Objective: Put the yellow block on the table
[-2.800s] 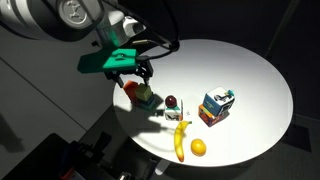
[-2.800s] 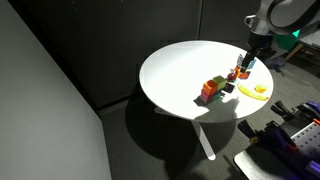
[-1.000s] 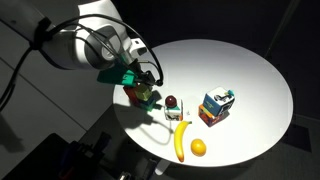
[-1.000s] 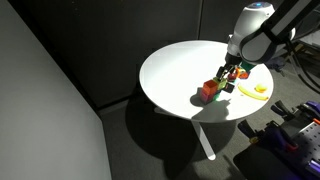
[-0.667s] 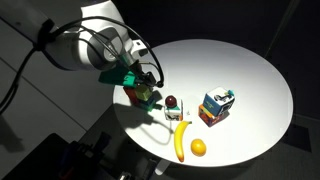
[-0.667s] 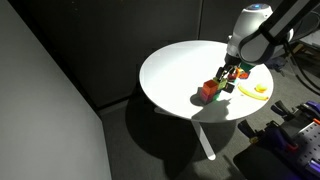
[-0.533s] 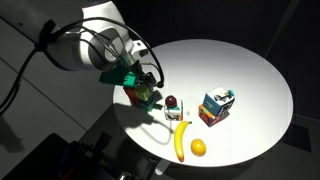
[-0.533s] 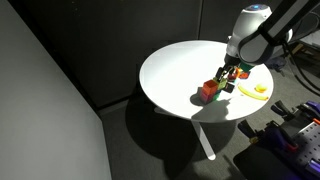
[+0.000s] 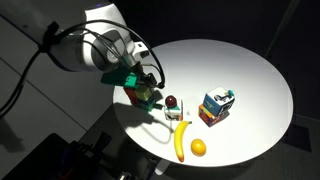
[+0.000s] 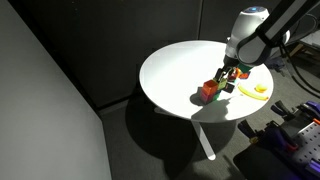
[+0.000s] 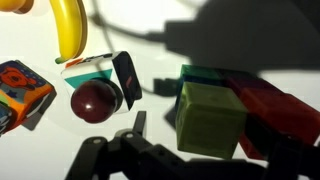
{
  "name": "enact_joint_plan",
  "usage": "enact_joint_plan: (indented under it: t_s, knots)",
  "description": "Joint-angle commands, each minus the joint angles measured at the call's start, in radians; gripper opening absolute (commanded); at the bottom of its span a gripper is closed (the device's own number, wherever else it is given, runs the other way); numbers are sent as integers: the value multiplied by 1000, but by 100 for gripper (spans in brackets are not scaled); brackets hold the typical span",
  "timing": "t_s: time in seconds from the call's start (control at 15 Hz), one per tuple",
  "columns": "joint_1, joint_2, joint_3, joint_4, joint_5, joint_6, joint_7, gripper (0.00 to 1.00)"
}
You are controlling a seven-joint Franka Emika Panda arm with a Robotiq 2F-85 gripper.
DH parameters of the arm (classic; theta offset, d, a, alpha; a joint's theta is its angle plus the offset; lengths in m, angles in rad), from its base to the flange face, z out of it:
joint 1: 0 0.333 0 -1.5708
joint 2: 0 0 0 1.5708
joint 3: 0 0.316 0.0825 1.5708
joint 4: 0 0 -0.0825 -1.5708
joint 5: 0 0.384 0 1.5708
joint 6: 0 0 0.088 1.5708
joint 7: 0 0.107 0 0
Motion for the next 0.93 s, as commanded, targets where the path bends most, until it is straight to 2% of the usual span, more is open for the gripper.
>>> enact_joint_plan:
  t_s: [0.0, 0.87]
  knots:
    - [8, 14, -10, 22, -9, -3, 24, 100]
    - [-5, -2, 12, 21, 6, -16, 12, 100]
